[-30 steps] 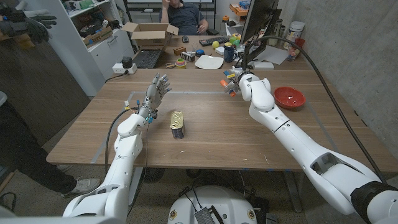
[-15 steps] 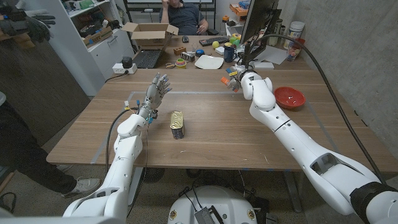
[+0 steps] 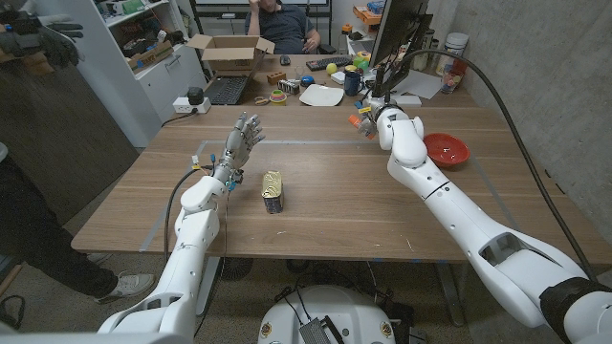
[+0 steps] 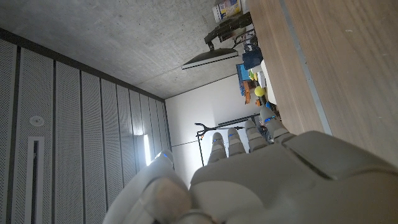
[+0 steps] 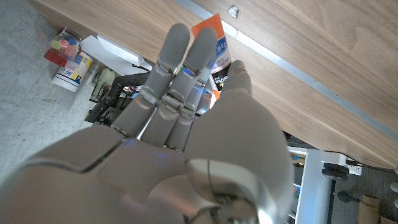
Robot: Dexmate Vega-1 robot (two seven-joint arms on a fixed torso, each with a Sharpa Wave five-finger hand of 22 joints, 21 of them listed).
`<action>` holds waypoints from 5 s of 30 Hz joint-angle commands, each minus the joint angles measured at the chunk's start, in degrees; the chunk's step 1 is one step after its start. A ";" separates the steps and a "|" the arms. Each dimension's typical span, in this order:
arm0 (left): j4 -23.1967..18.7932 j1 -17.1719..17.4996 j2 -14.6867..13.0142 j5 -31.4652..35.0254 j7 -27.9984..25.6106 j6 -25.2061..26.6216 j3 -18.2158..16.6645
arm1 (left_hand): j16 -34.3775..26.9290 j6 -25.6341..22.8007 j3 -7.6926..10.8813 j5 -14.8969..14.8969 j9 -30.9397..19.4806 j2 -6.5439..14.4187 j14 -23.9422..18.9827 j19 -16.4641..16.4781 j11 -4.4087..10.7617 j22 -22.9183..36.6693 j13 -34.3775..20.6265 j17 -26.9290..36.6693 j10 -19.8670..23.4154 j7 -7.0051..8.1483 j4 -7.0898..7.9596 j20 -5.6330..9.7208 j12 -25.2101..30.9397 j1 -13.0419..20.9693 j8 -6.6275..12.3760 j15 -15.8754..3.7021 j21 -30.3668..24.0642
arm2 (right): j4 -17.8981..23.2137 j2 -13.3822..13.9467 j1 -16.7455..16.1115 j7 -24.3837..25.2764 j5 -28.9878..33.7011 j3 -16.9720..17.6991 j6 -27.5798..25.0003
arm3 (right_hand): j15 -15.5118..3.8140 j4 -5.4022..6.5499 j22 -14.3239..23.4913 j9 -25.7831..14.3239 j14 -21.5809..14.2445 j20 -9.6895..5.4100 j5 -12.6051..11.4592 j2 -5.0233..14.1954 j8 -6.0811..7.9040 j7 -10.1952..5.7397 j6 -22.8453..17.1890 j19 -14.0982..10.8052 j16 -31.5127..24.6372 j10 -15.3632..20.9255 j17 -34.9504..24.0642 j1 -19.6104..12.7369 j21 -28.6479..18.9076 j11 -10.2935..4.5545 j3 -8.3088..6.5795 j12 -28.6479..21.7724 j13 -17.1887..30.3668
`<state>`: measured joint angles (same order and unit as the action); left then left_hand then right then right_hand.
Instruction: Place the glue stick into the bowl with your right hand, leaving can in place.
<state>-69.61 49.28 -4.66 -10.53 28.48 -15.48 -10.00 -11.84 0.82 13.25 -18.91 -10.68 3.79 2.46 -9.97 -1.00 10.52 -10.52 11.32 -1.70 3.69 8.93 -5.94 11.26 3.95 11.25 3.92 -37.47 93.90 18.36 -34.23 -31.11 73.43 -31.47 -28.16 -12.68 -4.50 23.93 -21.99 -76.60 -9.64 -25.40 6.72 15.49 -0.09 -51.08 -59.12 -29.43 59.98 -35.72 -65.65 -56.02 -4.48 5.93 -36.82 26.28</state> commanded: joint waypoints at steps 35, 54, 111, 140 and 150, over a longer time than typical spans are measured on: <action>-5.45 3.72 -0.89 -1.33 -1.54 1.34 1.75 | 0.21 0.21 -0.62 -0.61 -0.10 0.14 0.10 -0.79 0.12 0.25 -0.32 0.27 -0.10 0.10 -0.10 -0.49 0.20 -0.47 0.19 0.34 0.66 | -0.02 -0.08 -0.50 -1.66 4.20 3.09 -5.76 | 0.00 0.87 -0.15 -1.84 -2.22 -3.15 0.46 2.33 -0.46 -0.64 -4.46 -1.37 -0.79 2.23 -2.06 -1.95 -2.04 0.38 1.87 -0.88 0.58; -4.95 3.42 -1.04 -1.20 -1.65 1.03 2.05 | 0.24 0.14 -0.90 -0.77 -0.09 0.21 0.13 -0.74 -0.05 0.26 -0.31 0.26 -0.14 0.07 -0.12 -0.49 0.20 -0.47 0.21 0.36 0.89 | -3.93 1.23 1.69 -2.63 4.74 3.00 -9.47 | 0.03 1.42 -0.45 -2.23 -2.02 -3.14 0.62 2.61 -1.01 -0.72 -4.72 -1.12 -0.57 2.29 -2.26 -2.42 -2.48 0.19 2.60 -0.79 0.71; -5.11 3.41 -1.28 -1.14 -1.35 1.36 2.33 | 0.28 0.06 -1.75 -1.22 -0.08 0.35 0.17 -0.58 -0.30 0.28 -0.31 0.24 -0.19 0.07 -0.17 -0.61 0.21 -0.42 0.19 0.34 1.55 | -15.44 6.14 5.40 -3.42 3.61 0.86 -24.48 | 0.04 2.94 -1.74 -3.00 -2.14 -3.17 0.75 3.06 -2.19 -0.74 -5.72 -0.68 -0.18 2.76 -2.68 -4.39 -3.70 0.45 4.09 -0.61 1.11; -7.20 4.50 -1.43 -0.73 -2.17 2.22 2.72 | 0.28 -0.15 -2.40 -1.52 -0.08 0.50 0.08 -0.21 -0.31 0.31 -0.30 0.23 -0.09 0.11 -0.18 -0.62 0.26 -0.36 0.23 0.35 1.96 | -19.18 8.38 6.76 -4.97 -1.37 -2.63 -27.01 | 0.04 3.97 -2.18 -3.36 -2.42 -3.17 0.73 3.25 -2.59 -0.68 -6.44 -0.46 -0.16 3.46 -2.82 -5.65 -4.54 0.37 4.71 -0.40 0.97; -7.86 5.08 -1.53 -0.97 -2.13 2.39 3.02 | 0.28 -0.05 -2.62 -1.61 -0.08 0.57 0.09 -0.24 -0.36 0.32 -0.30 0.23 -0.11 0.13 -0.17 -0.61 0.25 -0.34 0.19 0.34 2.16 | -18.22 9.35 6.08 -5.33 -2.99 -3.19 -27.38 | 0.03 4.36 -2.35 -3.42 -2.43 -3.16 0.74 3.28 -2.77 -0.66 -6.55 -0.43 -0.16 3.52 -2.85 -6.02 -4.84 0.34 4.91 -0.36 1.12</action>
<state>-76.65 53.73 -6.01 -11.39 26.39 -13.41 -7.28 -11.62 0.82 10.80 -19.97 -10.68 4.02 2.42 -9.75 -1.00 10.52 -10.51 11.32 -1.70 3.69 8.86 -6.16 11.25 3.72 11.25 3.88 -35.38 75.24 26.75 -27.65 -35.87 71.97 -33.71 -54.95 -12.80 -0.92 21.51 -22.67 -78.51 -9.92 -24.19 9.27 12.41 -0.08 -51.09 -59.81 -29.71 62.85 -38.37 -70.39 -60.45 -4.09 10.88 -37.27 27.24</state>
